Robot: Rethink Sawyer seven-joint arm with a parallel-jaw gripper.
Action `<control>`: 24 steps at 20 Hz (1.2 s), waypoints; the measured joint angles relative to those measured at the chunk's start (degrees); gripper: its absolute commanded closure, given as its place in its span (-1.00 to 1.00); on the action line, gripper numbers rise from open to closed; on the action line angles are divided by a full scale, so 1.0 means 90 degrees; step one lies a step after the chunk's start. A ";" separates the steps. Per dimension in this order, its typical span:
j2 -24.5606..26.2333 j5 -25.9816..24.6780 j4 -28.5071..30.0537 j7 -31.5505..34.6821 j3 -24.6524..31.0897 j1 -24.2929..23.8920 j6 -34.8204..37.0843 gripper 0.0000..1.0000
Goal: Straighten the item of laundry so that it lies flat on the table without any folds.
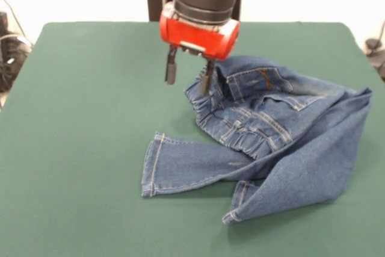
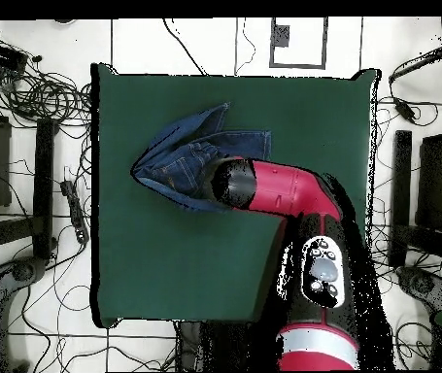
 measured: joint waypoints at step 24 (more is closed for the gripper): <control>0.0510 0.0012 0.0032 0.0005 -0.0591 0.1087 -0.0122 -1.00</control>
